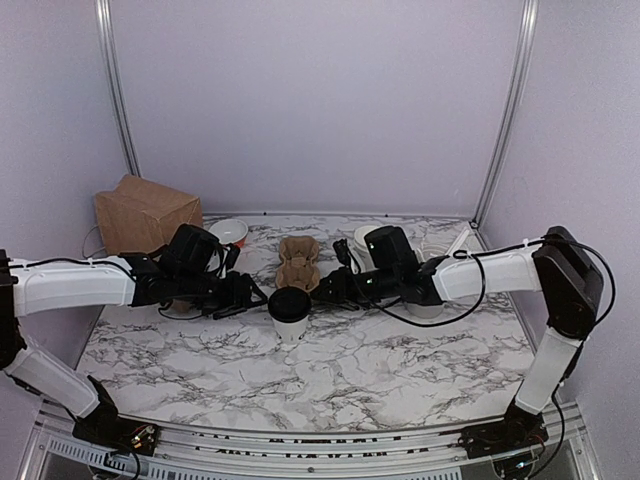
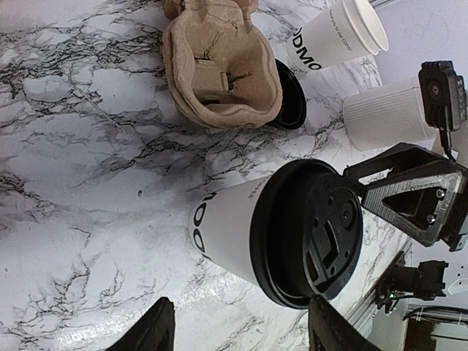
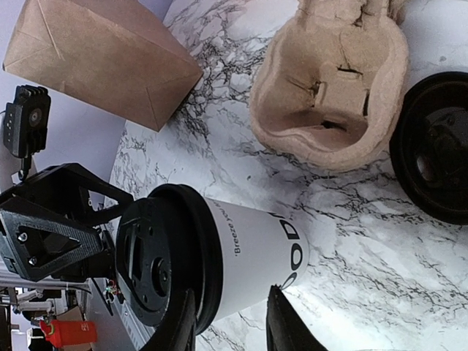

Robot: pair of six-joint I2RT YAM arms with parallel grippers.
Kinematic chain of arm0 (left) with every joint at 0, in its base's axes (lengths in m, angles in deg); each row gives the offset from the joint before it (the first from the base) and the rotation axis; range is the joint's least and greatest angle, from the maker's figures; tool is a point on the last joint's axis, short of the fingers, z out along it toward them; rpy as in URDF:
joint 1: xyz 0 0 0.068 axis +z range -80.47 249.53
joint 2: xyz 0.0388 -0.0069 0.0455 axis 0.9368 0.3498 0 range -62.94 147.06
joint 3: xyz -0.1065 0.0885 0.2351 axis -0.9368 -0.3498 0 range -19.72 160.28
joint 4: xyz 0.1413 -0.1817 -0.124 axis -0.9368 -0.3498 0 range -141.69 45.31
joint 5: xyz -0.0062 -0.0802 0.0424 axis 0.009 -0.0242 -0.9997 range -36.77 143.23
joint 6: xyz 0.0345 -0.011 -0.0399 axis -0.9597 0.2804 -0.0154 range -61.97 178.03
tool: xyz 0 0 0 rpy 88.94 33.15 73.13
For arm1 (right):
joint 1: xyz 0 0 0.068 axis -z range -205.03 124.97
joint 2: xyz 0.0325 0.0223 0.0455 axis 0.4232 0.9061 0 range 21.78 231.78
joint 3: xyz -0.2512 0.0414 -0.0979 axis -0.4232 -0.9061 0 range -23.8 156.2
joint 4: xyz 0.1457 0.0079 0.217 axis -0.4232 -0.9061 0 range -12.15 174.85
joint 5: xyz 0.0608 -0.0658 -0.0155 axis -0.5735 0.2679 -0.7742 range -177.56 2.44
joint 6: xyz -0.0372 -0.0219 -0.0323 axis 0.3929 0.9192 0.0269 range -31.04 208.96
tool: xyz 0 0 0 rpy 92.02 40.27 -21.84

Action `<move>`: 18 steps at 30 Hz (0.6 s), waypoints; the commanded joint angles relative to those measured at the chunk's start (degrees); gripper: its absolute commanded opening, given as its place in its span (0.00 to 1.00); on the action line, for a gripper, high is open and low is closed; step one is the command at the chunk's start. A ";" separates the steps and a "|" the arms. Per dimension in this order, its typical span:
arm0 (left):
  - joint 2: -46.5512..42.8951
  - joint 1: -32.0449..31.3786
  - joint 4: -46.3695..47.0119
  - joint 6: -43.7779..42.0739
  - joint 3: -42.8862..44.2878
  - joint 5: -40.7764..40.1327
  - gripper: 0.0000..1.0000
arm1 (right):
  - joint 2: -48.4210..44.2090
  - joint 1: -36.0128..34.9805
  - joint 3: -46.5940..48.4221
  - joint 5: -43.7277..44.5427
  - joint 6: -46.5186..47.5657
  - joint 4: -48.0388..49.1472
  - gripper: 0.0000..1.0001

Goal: Pack the takeout coffee

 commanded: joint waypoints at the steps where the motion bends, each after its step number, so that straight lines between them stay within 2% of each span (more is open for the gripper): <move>1: 1.32 -0.29 1.59 0.01 -0.59 0.30 0.62 | 1.07 0.53 1.64 0.17 -0.31 1.35 0.32; 18: 3.82 -0.92 2.65 -0.16 -0.28 0.19 0.62 | 2.16 0.57 2.71 0.51 0.24 0.58 0.31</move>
